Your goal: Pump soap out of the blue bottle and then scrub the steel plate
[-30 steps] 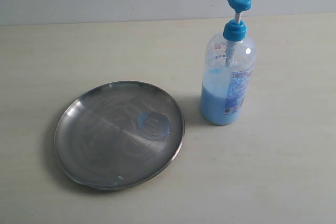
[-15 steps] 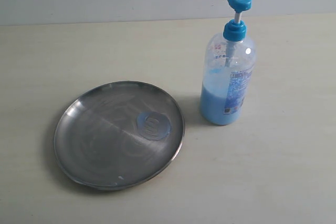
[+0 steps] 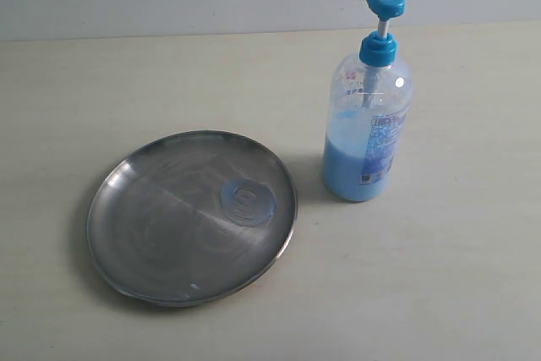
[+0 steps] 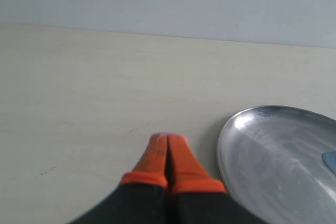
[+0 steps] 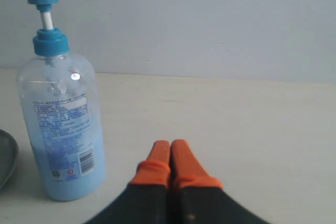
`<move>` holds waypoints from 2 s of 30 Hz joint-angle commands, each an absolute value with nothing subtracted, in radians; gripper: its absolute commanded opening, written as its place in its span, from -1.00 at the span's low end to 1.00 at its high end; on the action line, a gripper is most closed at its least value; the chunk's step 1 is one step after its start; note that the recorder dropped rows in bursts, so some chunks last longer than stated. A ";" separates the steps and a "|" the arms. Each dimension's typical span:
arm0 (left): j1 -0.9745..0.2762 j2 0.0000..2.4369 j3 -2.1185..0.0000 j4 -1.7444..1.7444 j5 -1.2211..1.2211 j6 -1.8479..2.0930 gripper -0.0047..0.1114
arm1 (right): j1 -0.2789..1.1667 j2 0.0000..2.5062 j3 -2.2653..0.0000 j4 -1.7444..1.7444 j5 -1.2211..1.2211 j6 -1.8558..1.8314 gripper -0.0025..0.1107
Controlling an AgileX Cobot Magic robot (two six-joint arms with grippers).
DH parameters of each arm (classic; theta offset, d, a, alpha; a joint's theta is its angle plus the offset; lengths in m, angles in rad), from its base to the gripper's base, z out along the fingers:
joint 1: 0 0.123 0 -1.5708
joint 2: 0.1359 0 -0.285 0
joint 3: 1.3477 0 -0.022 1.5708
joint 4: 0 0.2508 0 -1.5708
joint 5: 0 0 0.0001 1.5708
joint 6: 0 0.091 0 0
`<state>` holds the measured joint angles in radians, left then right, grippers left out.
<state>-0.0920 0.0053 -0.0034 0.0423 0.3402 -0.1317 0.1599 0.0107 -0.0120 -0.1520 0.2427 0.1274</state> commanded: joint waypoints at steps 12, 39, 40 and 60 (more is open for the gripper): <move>-0.088 0.000 0.000 0.038 0.332 -0.130 -0.92 | 0.103 0.000 0.000 -0.161 0.267 0.118 -0.96; -0.088 0.000 0.000 0.038 0.332 -0.130 -0.92 | 0.103 0.000 0.000 -0.159 0.267 0.099 -0.96; -0.088 0.000 0.000 0.038 0.332 -0.130 -0.92 | 0.103 0.000 0.000 -0.159 0.267 0.099 -0.96; -0.088 0.000 0.000 0.038 0.332 -0.130 -0.92 | 0.105 0.000 0.000 -0.158 0.267 0.099 -0.96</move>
<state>-0.0920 0.0053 -0.0034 0.0423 0.3402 -0.1317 0.1088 0.0063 -0.0047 -0.1520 0.2727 0.1024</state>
